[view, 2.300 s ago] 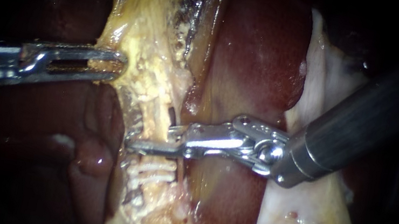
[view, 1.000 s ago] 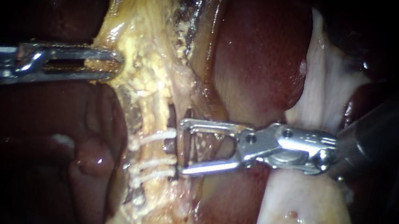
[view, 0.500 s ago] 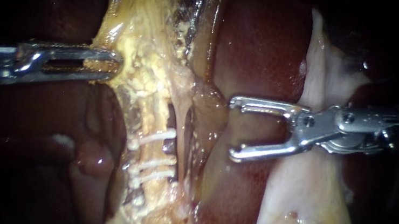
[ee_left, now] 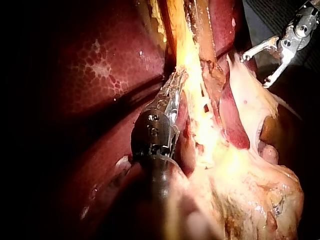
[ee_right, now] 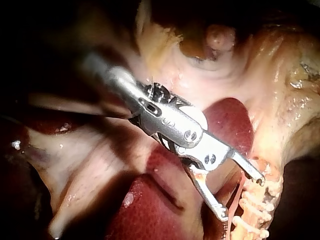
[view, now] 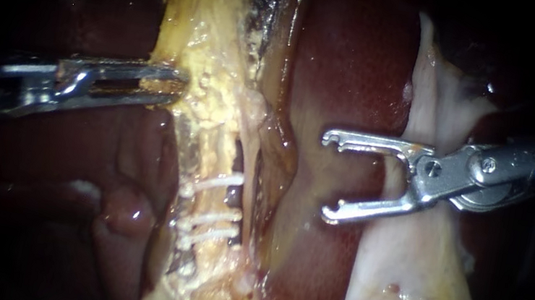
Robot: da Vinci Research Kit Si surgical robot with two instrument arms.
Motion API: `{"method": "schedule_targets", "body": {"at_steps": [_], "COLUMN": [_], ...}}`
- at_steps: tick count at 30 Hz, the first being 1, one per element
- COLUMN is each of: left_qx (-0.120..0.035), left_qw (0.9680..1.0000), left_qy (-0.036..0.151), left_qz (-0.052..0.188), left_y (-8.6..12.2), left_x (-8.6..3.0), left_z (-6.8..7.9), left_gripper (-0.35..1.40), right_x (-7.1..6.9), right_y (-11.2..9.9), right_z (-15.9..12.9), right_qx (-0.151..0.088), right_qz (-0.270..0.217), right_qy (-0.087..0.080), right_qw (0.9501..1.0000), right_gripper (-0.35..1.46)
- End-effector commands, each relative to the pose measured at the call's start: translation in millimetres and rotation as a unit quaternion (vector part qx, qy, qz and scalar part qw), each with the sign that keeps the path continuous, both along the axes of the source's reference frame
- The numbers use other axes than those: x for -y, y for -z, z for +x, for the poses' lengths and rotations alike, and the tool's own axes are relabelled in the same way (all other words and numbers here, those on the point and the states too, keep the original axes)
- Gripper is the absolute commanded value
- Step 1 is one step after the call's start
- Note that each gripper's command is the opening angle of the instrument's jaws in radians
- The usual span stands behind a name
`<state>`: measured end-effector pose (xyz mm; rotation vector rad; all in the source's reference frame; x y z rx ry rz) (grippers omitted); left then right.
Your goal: Going back third clip left tube
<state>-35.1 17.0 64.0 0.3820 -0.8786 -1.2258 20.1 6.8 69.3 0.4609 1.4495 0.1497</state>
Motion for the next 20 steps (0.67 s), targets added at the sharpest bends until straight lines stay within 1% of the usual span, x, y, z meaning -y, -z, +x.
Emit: {"method": "schedule_targets", "body": {"at_steps": [1,6,20], "left_qx": [0.001,0.000,0.001], "left_qw": [1.0000,1.0000,1.0000], "left_qy": [-0.001,-0.005,-0.005], "left_qz": [0.000,0.003,0.003], "left_y": [-0.2,-0.5,-0.5], "left_x": [0.0,0.2,0.1], "left_z": [-0.3,-1.2,-1.2], "left_gripper": [-0.35,-0.35,-0.35], "right_x": [0.0,0.0,0.1], "right_y": [0.0,0.0,0.0], "right_z": [0.0,0.0,-0.2], "right_qx": [0.000,0.000,0.000], "right_qz": [0.000,0.000,0.000], "right_qy": [0.000,0.000,0.000], "right_qw": [1.0000,1.0000,1.0000], "right_gripper": [0.60,0.60,0.60]}}
